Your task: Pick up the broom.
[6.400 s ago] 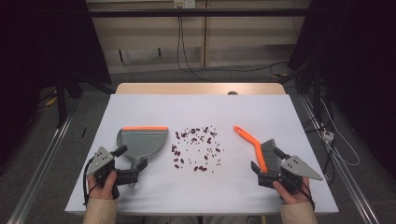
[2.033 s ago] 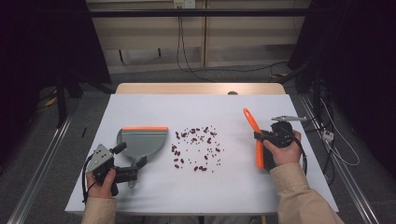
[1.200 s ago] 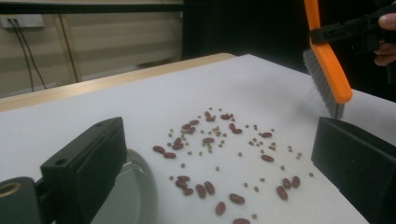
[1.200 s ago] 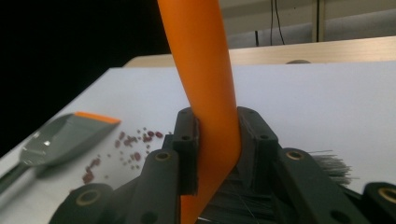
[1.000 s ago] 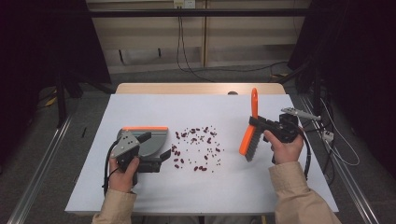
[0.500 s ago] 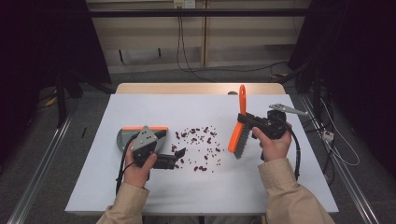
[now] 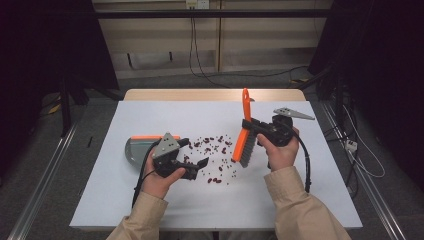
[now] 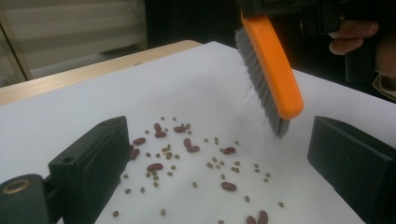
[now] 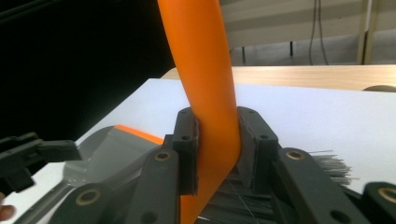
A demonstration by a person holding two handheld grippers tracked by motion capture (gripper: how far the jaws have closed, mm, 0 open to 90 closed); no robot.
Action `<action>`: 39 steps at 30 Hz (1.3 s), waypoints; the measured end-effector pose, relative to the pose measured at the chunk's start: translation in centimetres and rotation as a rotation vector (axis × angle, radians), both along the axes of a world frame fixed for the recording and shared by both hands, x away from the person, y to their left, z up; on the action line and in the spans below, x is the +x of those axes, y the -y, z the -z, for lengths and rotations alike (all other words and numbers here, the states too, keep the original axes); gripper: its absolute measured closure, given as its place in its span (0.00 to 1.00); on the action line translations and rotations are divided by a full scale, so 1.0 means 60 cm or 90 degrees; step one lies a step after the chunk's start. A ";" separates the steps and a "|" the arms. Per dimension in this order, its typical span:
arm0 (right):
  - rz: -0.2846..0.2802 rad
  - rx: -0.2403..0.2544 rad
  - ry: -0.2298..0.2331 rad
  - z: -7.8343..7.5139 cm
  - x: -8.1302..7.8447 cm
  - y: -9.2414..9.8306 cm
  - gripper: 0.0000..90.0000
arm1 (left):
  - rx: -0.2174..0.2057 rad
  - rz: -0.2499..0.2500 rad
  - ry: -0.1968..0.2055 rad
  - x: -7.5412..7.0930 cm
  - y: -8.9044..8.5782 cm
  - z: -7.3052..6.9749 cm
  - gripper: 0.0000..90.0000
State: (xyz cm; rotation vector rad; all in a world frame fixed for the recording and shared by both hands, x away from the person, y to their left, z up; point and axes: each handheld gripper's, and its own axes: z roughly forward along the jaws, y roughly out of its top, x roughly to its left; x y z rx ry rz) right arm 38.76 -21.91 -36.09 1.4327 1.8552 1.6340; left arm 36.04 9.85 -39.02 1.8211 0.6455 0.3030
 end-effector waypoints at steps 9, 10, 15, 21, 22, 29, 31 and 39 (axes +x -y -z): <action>-0.015 -0.005 0.014 -0.007 0.004 -0.038 0.79 | -0.011 0.018 -0.013 0.004 0.025 0.001 0.08; -0.019 -0.005 0.012 -0.007 0.004 -0.043 0.79 | -0.008 0.019 -0.015 0.004 0.027 0.002 0.08; -0.027 -0.005 0.014 -0.007 0.006 -0.064 0.79 | 0.004 0.023 -0.026 0.007 0.041 0.011 0.10; -0.034 -0.007 0.011 0.000 0.008 -0.082 0.79 | 0.003 0.022 -0.032 0.010 0.050 0.017 0.18; -0.036 -0.006 0.010 0.001 0.008 -0.085 0.79 | 0.002 0.019 -0.035 0.011 0.050 0.018 0.19; -0.044 -0.005 0.009 0.003 0.008 -0.100 0.79 | 0.010 0.013 -0.054 0.017 0.054 0.026 0.35; -0.047 -0.005 0.009 0.003 0.009 -0.102 0.79 | 0.013 0.011 -0.059 0.017 0.056 0.029 0.39; -0.050 0.001 0.008 0.005 0.010 -0.108 0.79 | 0.014 0.009 -0.063 0.018 0.056 0.032 0.74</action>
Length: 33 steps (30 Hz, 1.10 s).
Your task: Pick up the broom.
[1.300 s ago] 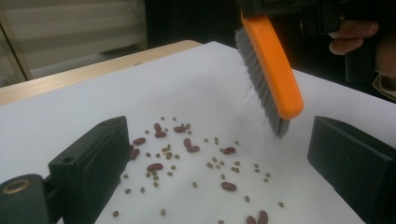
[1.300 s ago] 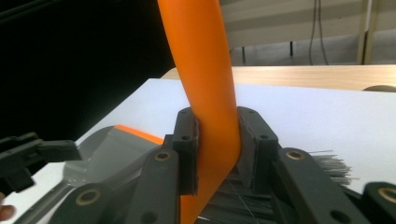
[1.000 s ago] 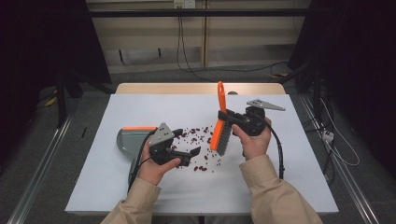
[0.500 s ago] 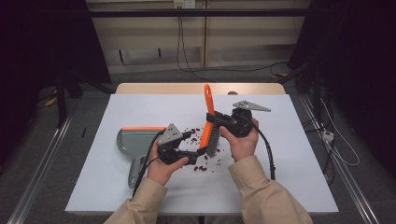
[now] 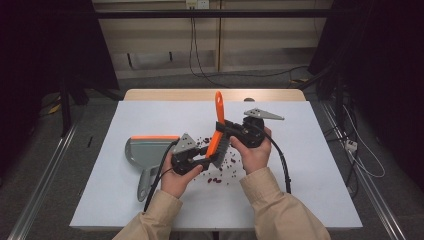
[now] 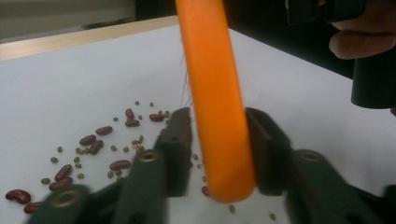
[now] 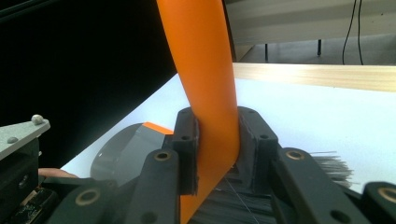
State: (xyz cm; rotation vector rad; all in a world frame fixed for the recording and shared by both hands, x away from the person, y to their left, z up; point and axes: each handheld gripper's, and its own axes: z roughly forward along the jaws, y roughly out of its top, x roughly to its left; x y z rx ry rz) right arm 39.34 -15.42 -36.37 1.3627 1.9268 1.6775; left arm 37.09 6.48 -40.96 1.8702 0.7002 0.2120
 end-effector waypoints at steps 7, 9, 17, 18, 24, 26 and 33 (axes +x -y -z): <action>-0.006 0.010 -0.008 0.002 -0.001 0.000 0.78 | 0.022 -0.029 -0.011 0.000 -0.005 -0.002 0.78; -0.008 0.018 -0.015 0.003 -0.001 0.001 0.78 | 0.031 -0.035 -0.001 -0.002 -0.005 -0.003 0.79; -0.014 0.028 -0.014 0.000 -0.003 0.003 0.76 | 0.055 -0.059 0.033 -0.010 -0.003 -0.009 0.79; -0.013 0.025 -0.014 -0.001 -0.003 0.003 0.75 | 0.054 -0.065 0.034 -0.010 -0.004 -0.009 0.79; 0.001 0.016 -0.020 0.000 -0.003 0.006 0.50 | 0.058 -0.094 0.046 -0.006 -0.015 -0.013 0.79; 0.000 0.016 -0.019 0.001 -0.004 0.005 0.43 | 0.056 -0.101 0.044 -0.005 -0.017 -0.011 0.79; -0.005 0.008 -0.026 0.006 -0.009 -0.013 0.34 | 0.062 -0.121 0.039 -0.002 -0.017 -0.007 0.79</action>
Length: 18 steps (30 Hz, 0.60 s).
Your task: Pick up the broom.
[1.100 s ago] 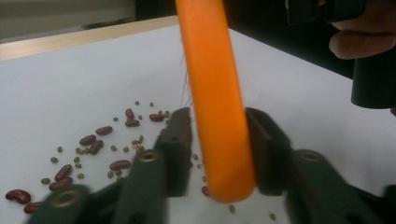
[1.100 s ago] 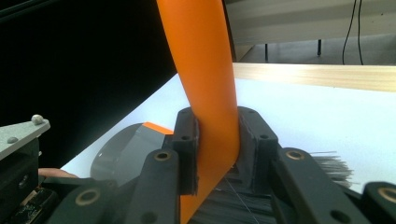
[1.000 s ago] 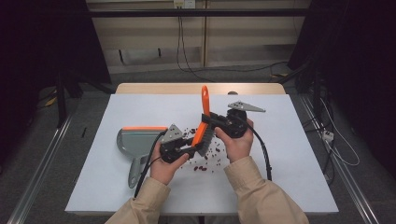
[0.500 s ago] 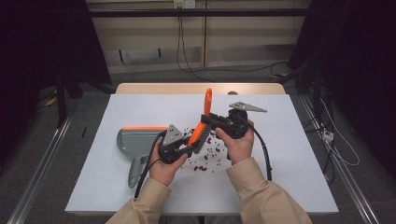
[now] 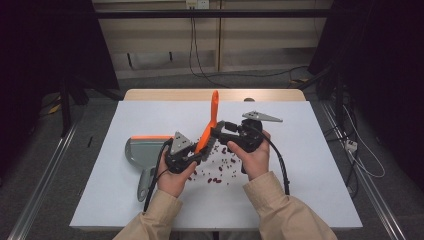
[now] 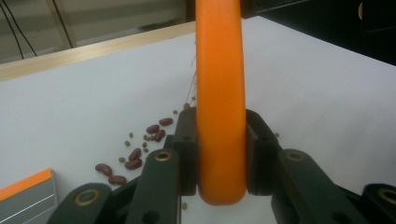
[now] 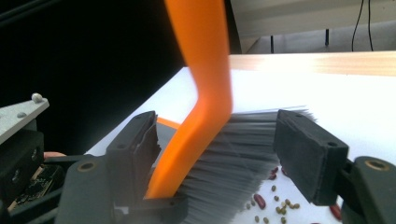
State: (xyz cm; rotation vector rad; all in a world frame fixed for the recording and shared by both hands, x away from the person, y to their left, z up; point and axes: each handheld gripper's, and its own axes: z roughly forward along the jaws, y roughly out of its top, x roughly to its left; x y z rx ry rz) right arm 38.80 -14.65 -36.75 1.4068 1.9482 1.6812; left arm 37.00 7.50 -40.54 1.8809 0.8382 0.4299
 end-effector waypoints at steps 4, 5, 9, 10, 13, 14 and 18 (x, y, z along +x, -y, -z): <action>0.009 -0.007 -0.018 0.010 -0.002 -0.016 0.32 | 0.000 -0.010 -0.006 0.002 0.002 0.003 0.79; 0.005 -0.009 -0.025 0.012 -0.003 -0.019 0.33 | 0.004 -0.012 -0.006 0.002 0.002 0.004 0.79; 0.005 -0.016 -0.048 0.021 -0.003 -0.036 0.35 | 0.007 -0.017 -0.001 0.002 0.006 0.004 0.79; 0.008 -0.018 -0.051 0.023 -0.003 -0.040 0.37 | 0.006 -0.022 0.000 0.001 0.007 0.004 0.79; 0.021 -0.020 -0.054 0.027 -0.001 -0.048 0.39 | 0.005 -0.028 0.005 0.000 0.011 0.002 0.79; 0.025 -0.013 -0.056 0.028 0.001 -0.050 0.38 | 0.009 -0.030 0.012 -0.001 0.012 0.001 0.79; 0.056 0.012 -0.057 0.027 0.006 -0.052 0.38 | 0.003 -0.030 0.035 -0.009 0.017 -0.010 0.79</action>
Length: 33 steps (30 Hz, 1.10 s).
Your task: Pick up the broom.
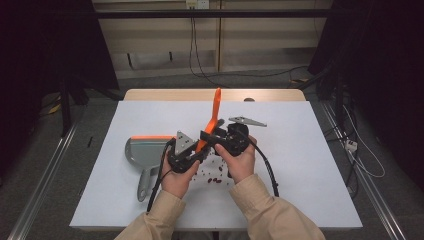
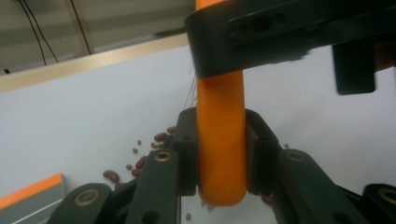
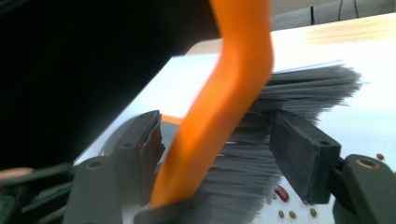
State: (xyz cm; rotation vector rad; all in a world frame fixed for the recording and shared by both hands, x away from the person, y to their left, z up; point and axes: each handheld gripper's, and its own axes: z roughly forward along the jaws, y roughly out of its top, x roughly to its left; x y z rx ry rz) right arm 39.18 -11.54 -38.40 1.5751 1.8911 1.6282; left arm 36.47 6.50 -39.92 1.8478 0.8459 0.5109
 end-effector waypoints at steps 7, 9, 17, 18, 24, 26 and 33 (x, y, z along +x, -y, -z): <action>0.029 0.025 -0.041 0.005 0.007 -0.001 0.38 | 0.017 0.011 0.031 -0.012 0.014 -0.007 0.77; 0.030 0.040 -0.058 0.005 0.008 0.002 0.43 | 0.021 0.013 0.035 -0.014 0.017 -0.007 0.77; 0.032 0.090 -0.110 -0.003 0.004 0.013 0.78 | 0.020 0.026 0.051 -0.018 0.032 -0.002 0.65; 0.035 0.074 -0.092 -0.004 0.004 0.012 0.78 | 0.021 0.034 0.047 -0.017 0.032 -0.003 0.66; 0.036 0.035 -0.057 -0.016 0.011 0.045 0.78 | 0.009 0.035 -0.006 -0.004 0.011 0.000 0.45; 0.031 0.017 -0.055 -0.021 0.012 0.060 0.78 | -0.002 0.033 -0.016 0.000 0.006 0.000 0.37; 0.031 -0.037 -0.052 -0.025 0.016 0.111 0.78 | -0.007 0.033 -0.021 0.007 -0.010 -0.003 0.27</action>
